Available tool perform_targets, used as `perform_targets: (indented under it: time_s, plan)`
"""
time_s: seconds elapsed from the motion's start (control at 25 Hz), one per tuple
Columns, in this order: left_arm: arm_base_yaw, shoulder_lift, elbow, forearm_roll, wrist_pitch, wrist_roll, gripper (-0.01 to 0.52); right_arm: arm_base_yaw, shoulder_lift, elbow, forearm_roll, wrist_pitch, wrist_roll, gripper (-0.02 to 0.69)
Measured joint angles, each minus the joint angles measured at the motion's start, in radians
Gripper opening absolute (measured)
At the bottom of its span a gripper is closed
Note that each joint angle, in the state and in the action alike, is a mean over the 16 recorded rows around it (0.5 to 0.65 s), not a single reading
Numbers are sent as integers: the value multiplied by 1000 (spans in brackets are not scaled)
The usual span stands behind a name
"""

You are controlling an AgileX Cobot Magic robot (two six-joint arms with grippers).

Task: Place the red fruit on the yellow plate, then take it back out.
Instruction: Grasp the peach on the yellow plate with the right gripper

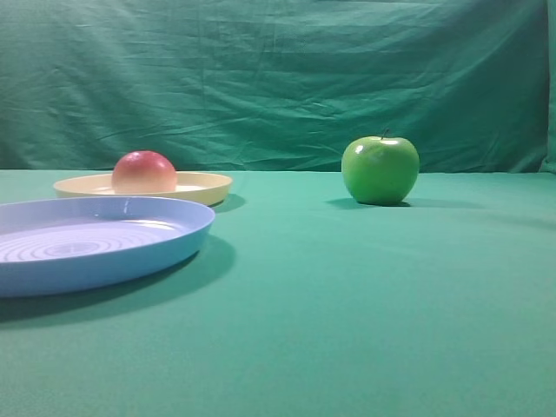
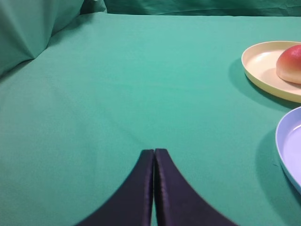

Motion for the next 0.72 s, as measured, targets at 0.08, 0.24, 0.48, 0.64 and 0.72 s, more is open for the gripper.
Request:
perform_targets:
  time_s: [0.08, 0.24, 0.48, 0.64, 0.72]
  plan:
    - [0, 0, 0, 0, 0, 0, 0, 0, 0, 0, 2, 1, 0, 0]
    - [0, 0, 0, 0, 0, 0, 0, 0, 0, 0, 19, -6, -1, 0]
    - [0, 0, 0, 0, 0, 0, 0, 5, 9, -36, 52, -22, -12, 0]
    - [0, 0, 0, 0, 0, 0, 0, 27, 45, -105, 74, -31, -34, 0]
    - [0, 0, 0, 0, 0, 0, 0, 45, 75, -153, 83, -25, -48, 0]
